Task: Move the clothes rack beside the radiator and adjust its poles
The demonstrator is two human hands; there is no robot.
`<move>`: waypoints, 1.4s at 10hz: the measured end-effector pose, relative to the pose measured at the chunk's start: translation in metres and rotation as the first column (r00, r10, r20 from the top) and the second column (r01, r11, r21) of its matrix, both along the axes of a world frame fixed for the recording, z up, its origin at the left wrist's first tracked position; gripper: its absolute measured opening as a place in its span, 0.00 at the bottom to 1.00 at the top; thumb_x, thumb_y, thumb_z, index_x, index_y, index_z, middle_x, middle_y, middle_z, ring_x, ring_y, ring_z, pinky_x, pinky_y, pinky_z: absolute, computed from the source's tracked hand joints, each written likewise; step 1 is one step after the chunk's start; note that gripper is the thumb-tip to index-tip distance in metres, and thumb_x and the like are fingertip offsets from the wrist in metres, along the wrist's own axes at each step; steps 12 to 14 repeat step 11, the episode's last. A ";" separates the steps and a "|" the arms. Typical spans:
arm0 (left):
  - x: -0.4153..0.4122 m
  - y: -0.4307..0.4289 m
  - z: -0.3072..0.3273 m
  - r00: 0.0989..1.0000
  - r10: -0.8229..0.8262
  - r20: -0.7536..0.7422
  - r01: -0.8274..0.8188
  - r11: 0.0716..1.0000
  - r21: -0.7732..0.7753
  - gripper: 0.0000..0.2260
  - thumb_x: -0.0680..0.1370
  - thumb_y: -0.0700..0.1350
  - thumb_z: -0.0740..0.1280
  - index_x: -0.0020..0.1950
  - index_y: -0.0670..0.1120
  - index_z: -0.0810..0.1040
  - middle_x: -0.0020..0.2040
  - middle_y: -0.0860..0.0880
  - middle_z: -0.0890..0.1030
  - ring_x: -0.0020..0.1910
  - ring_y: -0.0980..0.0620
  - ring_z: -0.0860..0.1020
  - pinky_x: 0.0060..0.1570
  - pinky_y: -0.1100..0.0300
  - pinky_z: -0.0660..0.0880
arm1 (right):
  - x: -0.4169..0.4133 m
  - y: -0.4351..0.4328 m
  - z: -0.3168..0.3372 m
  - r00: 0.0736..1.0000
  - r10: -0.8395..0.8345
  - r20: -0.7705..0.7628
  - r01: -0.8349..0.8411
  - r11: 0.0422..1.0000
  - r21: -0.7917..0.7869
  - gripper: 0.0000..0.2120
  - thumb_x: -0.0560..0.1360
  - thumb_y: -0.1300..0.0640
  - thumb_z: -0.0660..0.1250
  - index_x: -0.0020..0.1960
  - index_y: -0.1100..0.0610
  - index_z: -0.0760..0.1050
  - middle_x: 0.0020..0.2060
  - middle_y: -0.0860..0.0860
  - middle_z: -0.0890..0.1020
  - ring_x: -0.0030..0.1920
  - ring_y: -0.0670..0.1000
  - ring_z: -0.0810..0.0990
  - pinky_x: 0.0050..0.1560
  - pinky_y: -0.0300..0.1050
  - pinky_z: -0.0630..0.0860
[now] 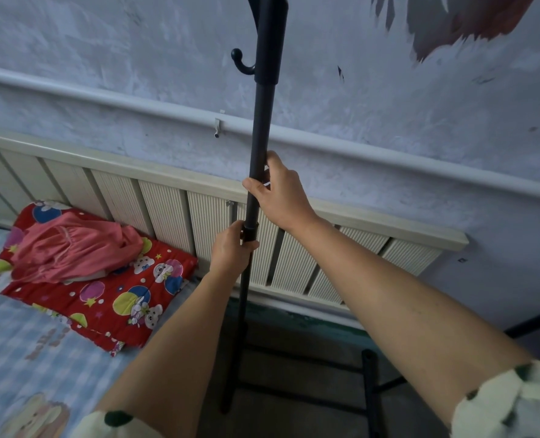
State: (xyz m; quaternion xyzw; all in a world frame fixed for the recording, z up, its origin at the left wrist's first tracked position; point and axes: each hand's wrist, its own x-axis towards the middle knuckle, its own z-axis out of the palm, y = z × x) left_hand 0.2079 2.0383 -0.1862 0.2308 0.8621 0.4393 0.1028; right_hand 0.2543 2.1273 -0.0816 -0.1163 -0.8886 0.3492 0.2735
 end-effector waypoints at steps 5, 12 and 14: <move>0.009 -0.011 0.014 0.999 -0.032 0.033 0.033 0.999 -0.024 0.23 0.74 0.45 0.69 0.68 0.45 0.70 0.62 0.44 0.79 0.60 0.45 0.77 0.54 0.53 0.74 | 0.012 -0.008 0.004 0.994 -0.009 0.107 0.009 1.000 0.003 0.21 0.77 0.53 0.66 0.65 0.57 0.64 0.52 0.58 0.80 0.50 0.58 0.81 0.53 0.55 0.79; 0.052 -0.036 0.078 0.990 -0.041 -0.135 0.019 0.987 -0.161 0.09 0.76 0.47 0.67 0.43 0.41 0.79 0.41 0.46 0.80 0.35 0.53 0.76 0.35 0.62 0.69 | 0.083 -0.010 0.046 0.988 -0.062 0.144 0.060 0.998 0.019 0.15 0.78 0.54 0.64 0.63 0.56 0.68 0.51 0.54 0.82 0.51 0.54 0.80 0.51 0.46 0.74; 0.052 -0.036 0.078 0.990 -0.041 -0.135 0.019 0.987 -0.161 0.09 0.76 0.47 0.67 0.43 0.41 0.79 0.41 0.46 0.80 0.35 0.53 0.76 0.35 0.62 0.69 | 0.083 -0.010 0.046 0.988 -0.062 0.144 0.060 0.998 0.019 0.15 0.78 0.54 0.64 0.63 0.56 0.68 0.51 0.54 0.82 0.51 0.54 0.80 0.51 0.46 0.74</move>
